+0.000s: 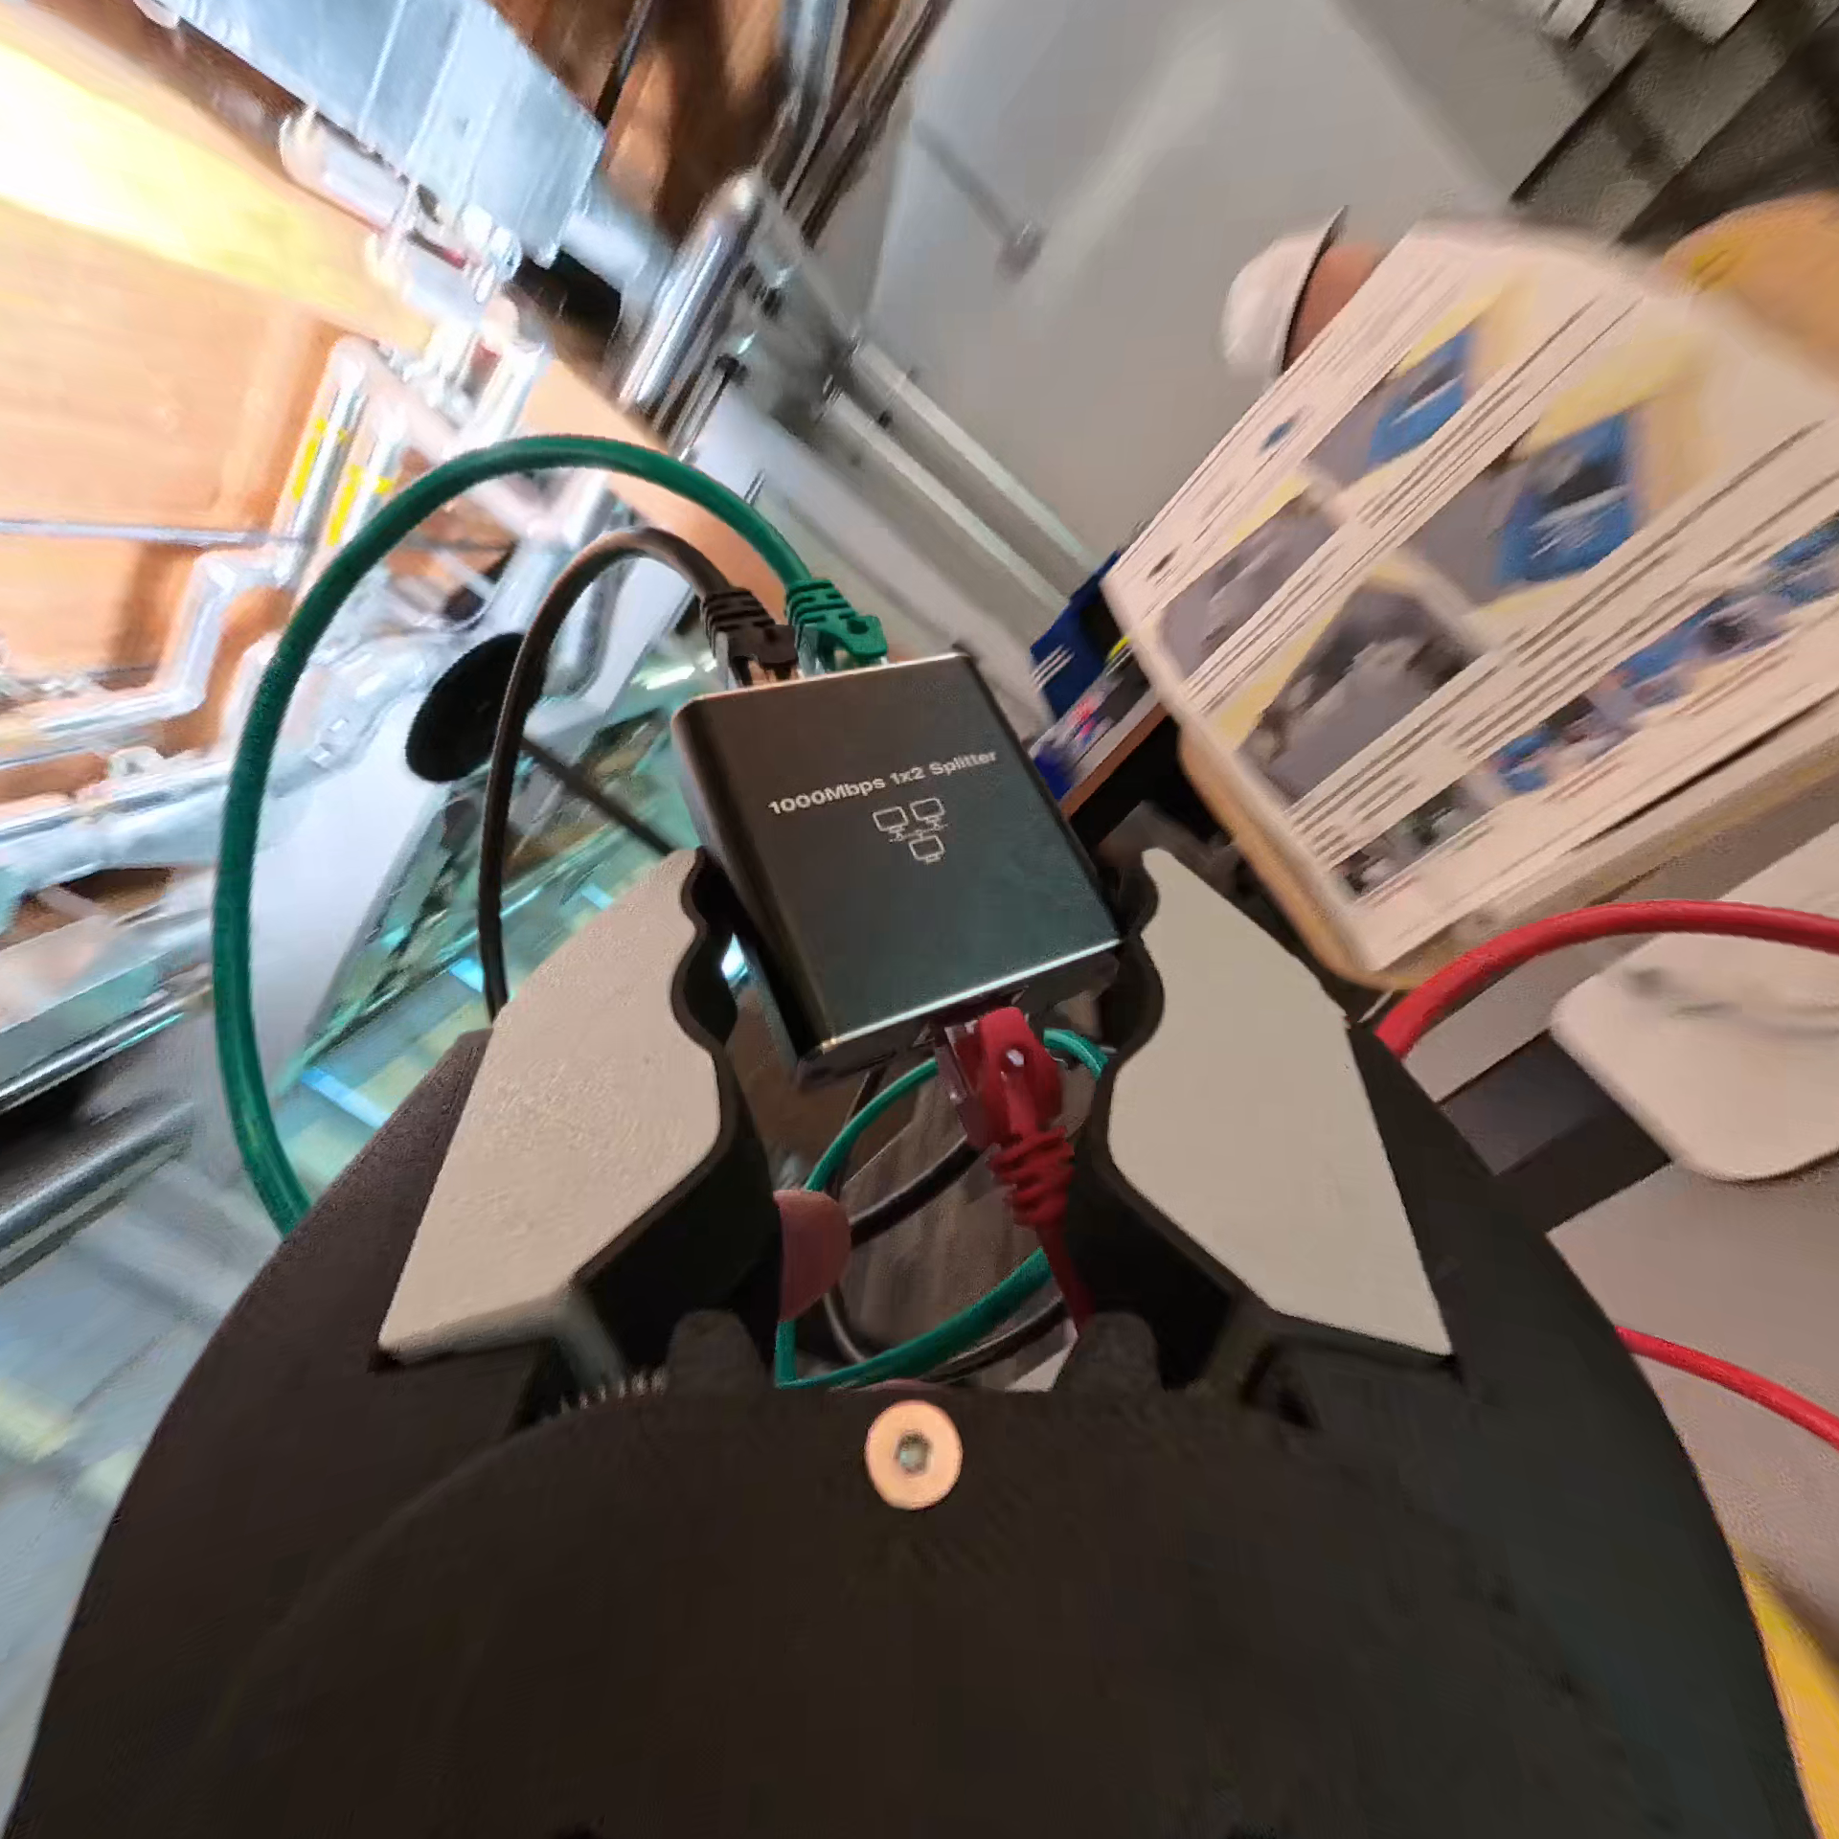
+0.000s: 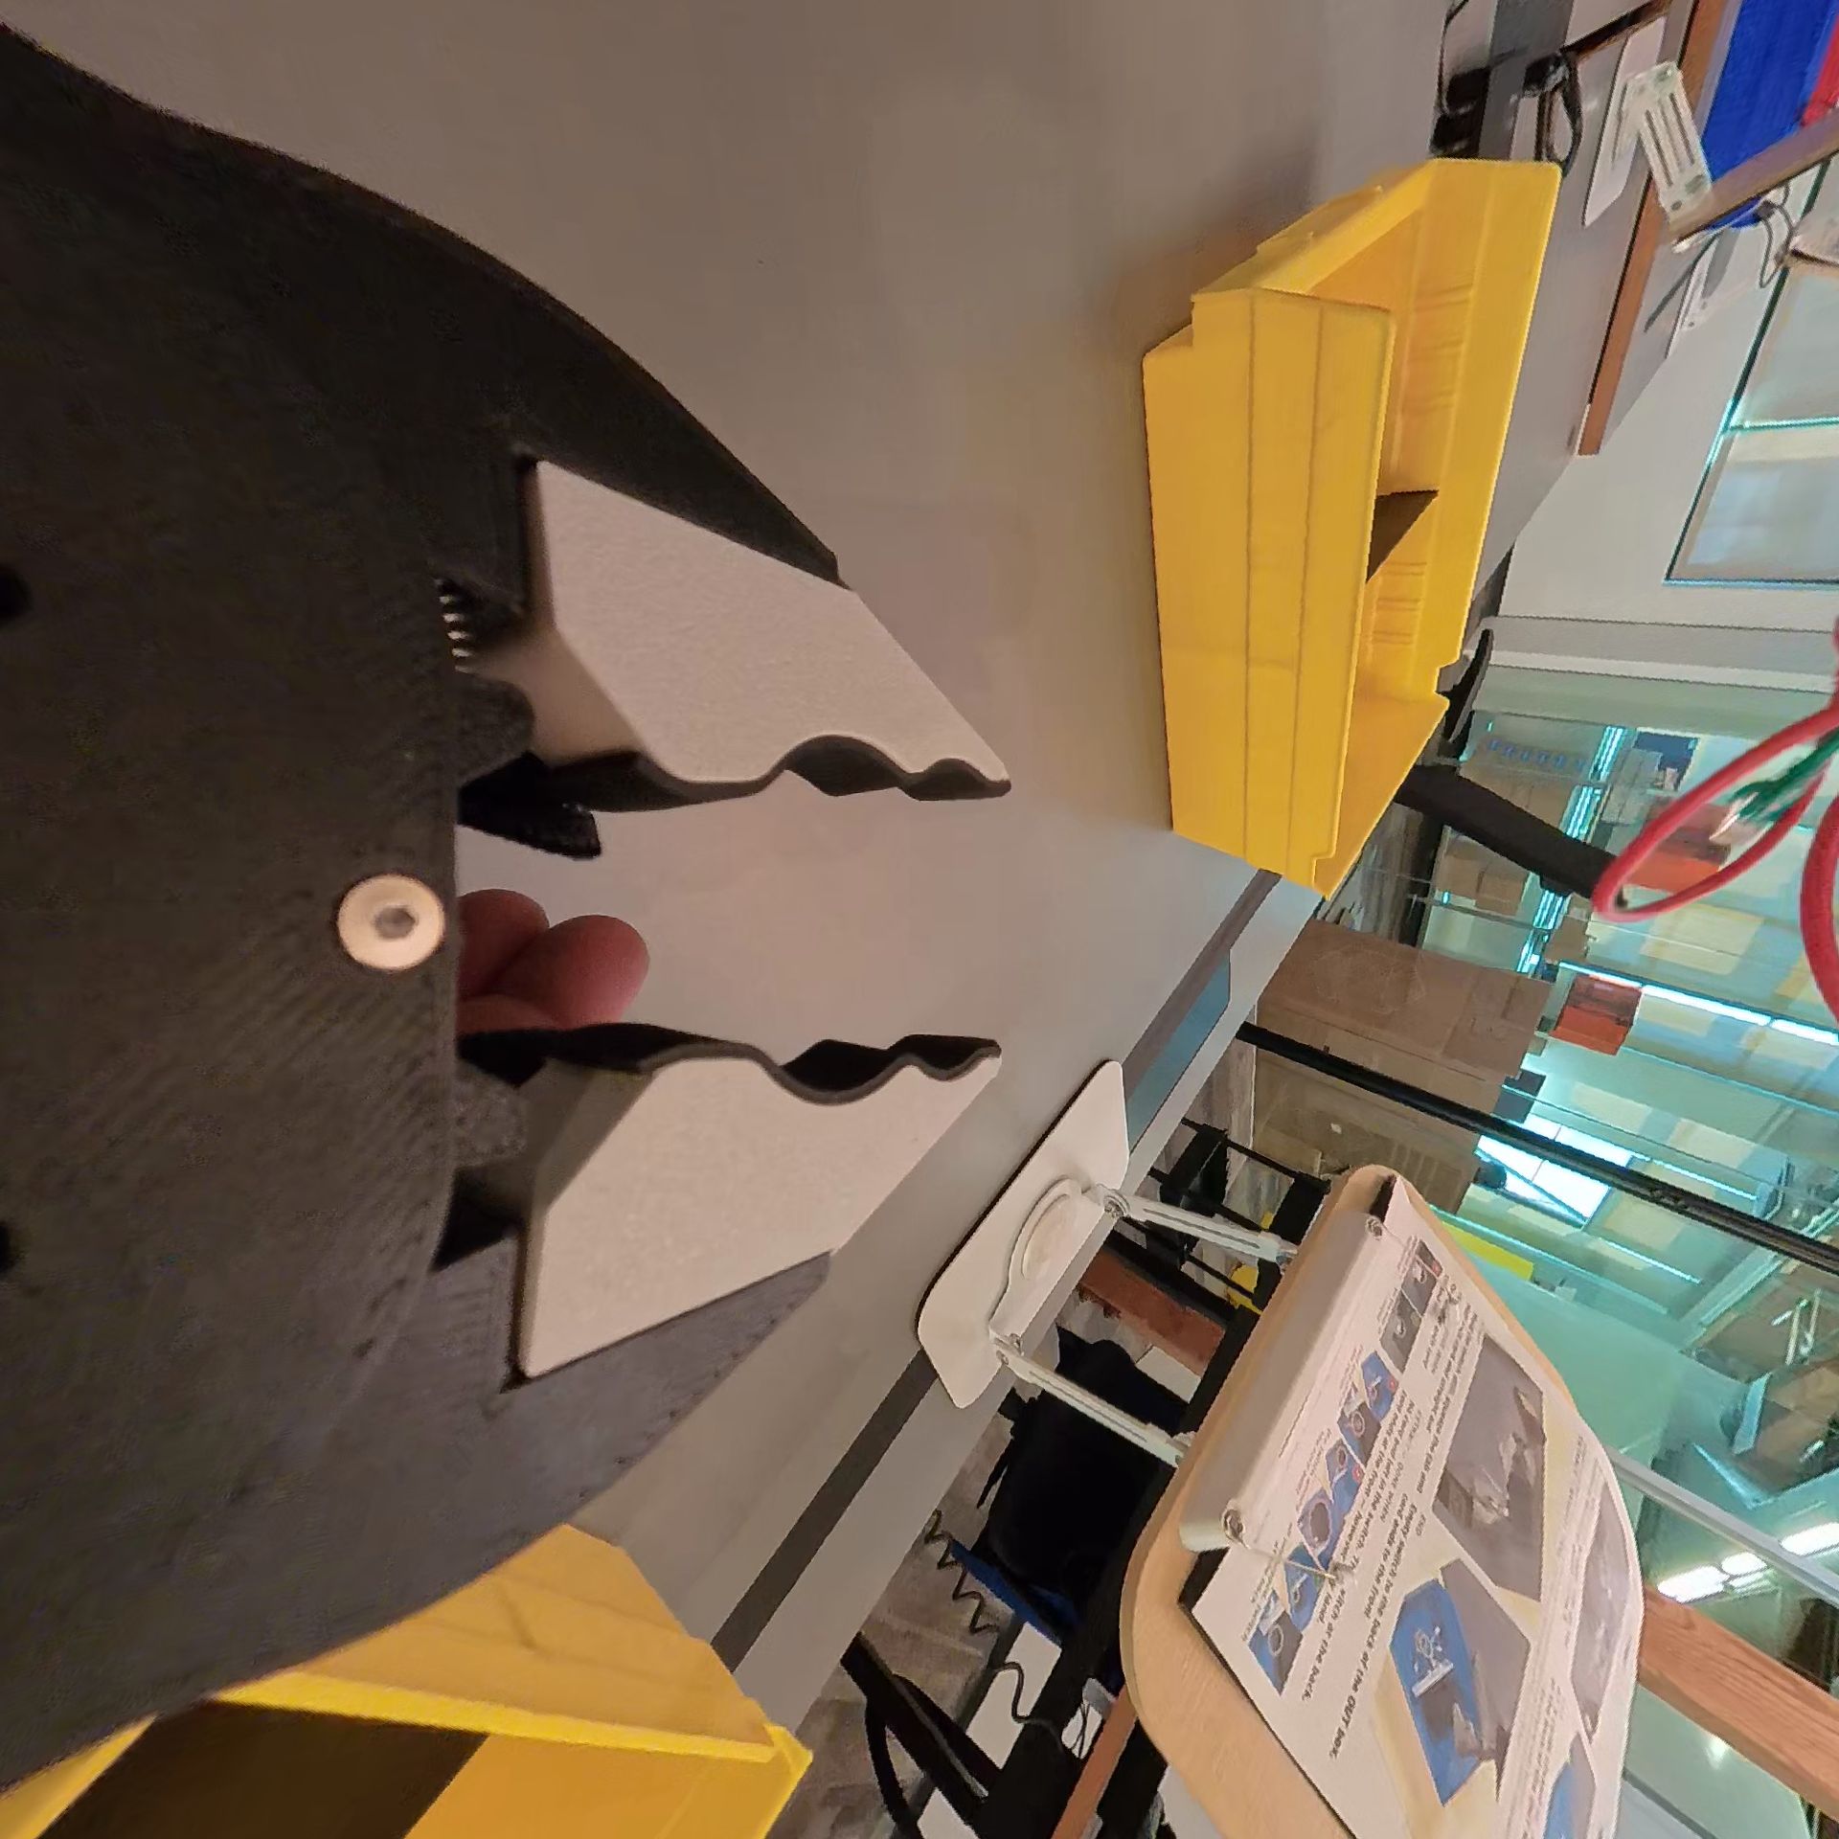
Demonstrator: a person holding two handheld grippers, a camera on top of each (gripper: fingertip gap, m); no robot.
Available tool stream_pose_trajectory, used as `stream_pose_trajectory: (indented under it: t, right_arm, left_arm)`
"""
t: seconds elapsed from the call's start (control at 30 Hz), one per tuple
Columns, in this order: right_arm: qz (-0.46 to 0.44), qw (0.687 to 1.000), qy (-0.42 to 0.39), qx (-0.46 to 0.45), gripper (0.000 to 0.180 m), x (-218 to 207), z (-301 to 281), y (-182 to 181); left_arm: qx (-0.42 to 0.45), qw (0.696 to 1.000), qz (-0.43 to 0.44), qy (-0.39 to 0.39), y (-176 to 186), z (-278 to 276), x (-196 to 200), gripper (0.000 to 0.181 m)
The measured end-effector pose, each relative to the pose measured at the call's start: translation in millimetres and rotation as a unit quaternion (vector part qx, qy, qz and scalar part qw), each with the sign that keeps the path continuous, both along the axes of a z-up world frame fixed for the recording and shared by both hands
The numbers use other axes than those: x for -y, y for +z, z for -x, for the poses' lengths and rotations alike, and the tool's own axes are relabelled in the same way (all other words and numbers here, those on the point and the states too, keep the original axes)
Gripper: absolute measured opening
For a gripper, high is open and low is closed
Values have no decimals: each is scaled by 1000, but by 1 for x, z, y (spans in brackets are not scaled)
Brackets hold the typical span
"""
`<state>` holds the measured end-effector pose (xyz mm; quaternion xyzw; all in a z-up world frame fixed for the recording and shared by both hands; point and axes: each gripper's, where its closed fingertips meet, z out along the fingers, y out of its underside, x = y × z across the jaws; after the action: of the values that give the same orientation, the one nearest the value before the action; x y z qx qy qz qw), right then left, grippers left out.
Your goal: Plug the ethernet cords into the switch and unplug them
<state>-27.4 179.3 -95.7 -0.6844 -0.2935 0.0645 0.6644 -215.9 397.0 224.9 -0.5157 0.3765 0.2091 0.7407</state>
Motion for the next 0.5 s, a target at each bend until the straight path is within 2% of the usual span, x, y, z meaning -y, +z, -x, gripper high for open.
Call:
stream_pose_trajectory:
  t: [0.17,0.3,0.4,0.5]
  right_arm:
    - [2,1000,-17,-20,45,-3,-12,4]
    - [26,998,-30,-42,50,-9,-24,-2]
    - [63,996,-50,-33,62,-19,-39,-20]
    - [122,985,-83,-92,77,-31,-58,-36]
  left_arm:
    - [12,990,37,-138,-41,-92,46,74]
    - [29,971,86,-220,-82,-144,77,74]
    - [24,957,125,-260,-118,-171,96,74]
    - [13,947,152,-282,-151,-187,111,74]
